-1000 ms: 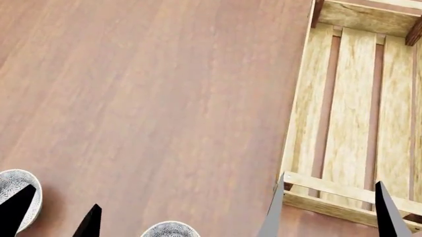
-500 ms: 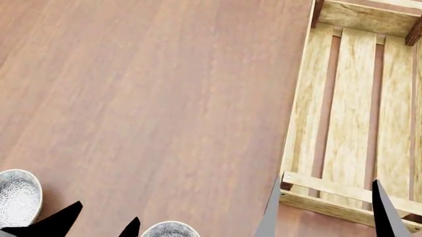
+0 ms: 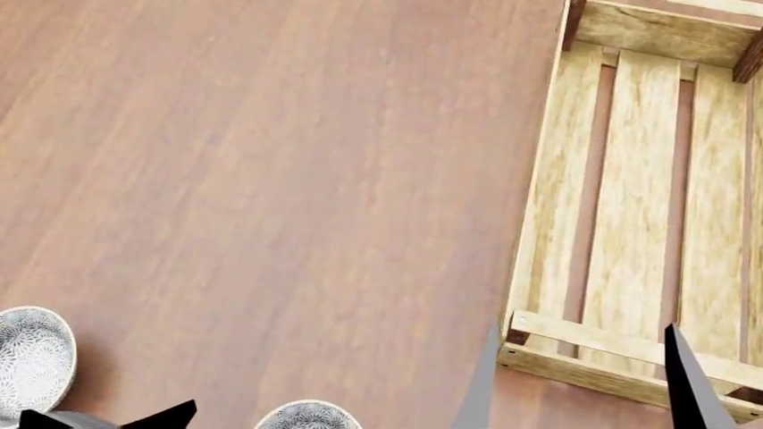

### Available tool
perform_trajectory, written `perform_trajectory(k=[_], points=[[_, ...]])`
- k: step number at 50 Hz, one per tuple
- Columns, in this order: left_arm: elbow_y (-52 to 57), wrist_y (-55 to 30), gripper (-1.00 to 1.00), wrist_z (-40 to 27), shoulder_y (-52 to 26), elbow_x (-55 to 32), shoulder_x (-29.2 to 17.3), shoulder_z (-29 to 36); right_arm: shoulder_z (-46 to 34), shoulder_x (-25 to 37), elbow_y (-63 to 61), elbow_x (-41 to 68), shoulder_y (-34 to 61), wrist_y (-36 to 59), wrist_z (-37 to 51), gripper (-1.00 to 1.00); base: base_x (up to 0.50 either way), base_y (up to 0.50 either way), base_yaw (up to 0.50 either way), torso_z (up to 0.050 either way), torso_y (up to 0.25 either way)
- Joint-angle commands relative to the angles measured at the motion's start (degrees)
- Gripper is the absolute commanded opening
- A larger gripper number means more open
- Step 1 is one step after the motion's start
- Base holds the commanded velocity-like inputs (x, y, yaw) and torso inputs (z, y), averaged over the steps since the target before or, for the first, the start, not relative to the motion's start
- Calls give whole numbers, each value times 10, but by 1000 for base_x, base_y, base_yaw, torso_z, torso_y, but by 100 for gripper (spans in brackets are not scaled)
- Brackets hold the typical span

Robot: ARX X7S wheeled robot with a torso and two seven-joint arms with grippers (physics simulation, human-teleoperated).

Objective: Stack the right bowl on the left bowl and place them in the tray.

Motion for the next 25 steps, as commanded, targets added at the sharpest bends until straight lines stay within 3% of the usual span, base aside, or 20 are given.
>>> perform_trajectory(k=[1,25], points=[[-33,-19,100,9,-12,8,9,23,-14,9,9,0,6,-10,9,100,0,0,0,0,0],[-84,-4,100,34,-4,22,23,36,-27,27,2,7,13,-13,27,100,0,0,0,0,0]])
